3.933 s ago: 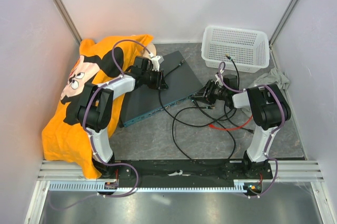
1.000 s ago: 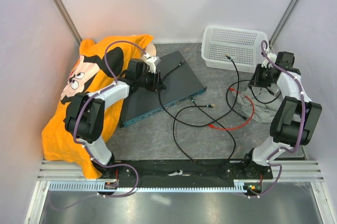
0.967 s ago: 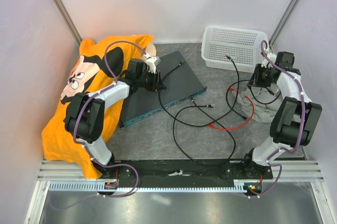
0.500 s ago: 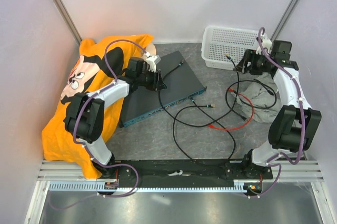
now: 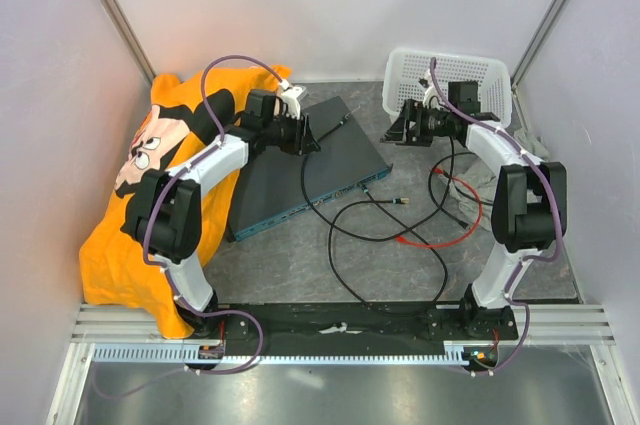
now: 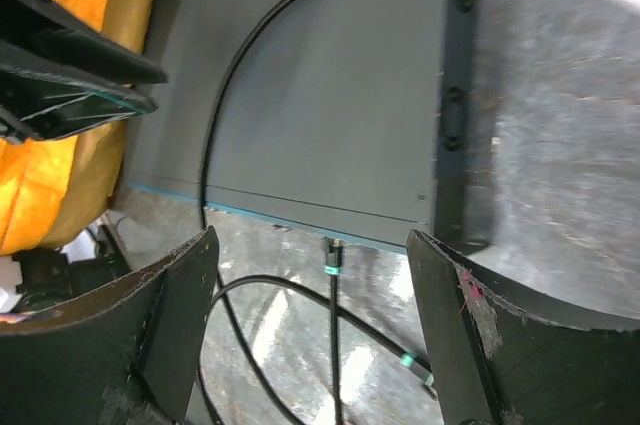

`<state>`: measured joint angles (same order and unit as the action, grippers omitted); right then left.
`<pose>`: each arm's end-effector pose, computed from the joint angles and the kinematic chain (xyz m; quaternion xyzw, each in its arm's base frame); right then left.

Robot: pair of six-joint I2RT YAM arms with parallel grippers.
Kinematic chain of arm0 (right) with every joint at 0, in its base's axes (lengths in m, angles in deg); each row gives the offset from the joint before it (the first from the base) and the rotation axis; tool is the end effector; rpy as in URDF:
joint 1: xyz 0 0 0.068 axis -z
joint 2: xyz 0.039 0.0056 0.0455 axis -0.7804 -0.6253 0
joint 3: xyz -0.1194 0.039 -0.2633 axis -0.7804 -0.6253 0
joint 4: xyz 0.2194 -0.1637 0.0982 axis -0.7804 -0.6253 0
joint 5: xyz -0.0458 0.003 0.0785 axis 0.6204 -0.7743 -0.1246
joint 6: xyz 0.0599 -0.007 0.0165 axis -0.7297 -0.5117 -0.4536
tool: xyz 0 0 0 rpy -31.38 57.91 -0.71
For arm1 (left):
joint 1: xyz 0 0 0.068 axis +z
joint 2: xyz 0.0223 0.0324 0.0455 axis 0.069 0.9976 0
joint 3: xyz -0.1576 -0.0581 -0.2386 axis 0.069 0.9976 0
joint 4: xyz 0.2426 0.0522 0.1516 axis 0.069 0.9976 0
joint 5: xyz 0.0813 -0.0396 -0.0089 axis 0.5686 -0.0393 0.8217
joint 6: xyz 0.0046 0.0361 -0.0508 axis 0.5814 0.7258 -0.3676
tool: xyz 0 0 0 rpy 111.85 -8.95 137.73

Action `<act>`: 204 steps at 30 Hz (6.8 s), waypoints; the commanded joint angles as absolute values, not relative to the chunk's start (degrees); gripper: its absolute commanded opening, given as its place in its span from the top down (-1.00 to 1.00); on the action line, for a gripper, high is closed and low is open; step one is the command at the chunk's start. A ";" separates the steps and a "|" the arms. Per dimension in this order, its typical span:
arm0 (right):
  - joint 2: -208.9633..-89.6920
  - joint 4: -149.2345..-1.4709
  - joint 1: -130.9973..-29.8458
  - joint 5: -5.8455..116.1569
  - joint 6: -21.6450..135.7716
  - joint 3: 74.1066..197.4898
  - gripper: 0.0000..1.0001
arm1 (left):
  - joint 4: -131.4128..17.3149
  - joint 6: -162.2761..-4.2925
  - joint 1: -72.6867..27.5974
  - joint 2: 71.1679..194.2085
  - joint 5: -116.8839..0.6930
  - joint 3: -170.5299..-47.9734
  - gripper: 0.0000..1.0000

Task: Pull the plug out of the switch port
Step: Place the connector at the center of the board, then pull the connector from the switch port, then place the connector at the center of the board.

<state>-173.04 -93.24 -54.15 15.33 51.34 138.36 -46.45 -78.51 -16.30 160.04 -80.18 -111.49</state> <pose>0.4388 0.0572 0.2424 -0.0818 0.8559 0.4155 0.2968 0.4101 -0.1770 0.2427 0.2174 0.8435 -0.3286 0.3651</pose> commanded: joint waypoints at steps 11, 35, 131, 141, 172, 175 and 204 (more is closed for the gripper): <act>-172.66 -86.72 -55.60 11.20 45.34 131.19 -0.47 | -46.68 -78.39 -16.17 162.31 -78.93 -104.76 0.23; -176.88 -53.25 -59.11 6.89 22.50 108.60 -0.21 | -45.45 -76.27 -16.08 164.07 -76.55 -102.65 0.23; -169.60 -92.85 -58.15 5.22 60.45 123.51 0.99 | -45.98 -67.48 -16.35 159.42 -76.11 -103.62 0.23; -165.28 -130.29 -43.32 21.02 91.36 156.55 0.99 | -49.58 -69.86 -16.35 156.51 -78.22 -104.84 0.22; -155.08 -124.14 -75.93 27.11 99.38 143.96 -0.96 | -44.75 -74.25 -15.03 140.44 -68.04 -96.68 0.09; -156.75 -124.07 -85.53 27.20 98.42 137.80 -0.96 | -44.31 -76.95 -13.63 137.37 -65.93 -94.83 0.07; -160.29 -121.64 -95.77 52.95 94.00 133.83 0.99 | -50.55 -88.05 -4.92 128.82 -72.42 -86.30 0.12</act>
<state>-173.50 -111.53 -96.66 50.44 87.84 136.06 -47.42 -86.62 -5.10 127.30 -68.40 -85.33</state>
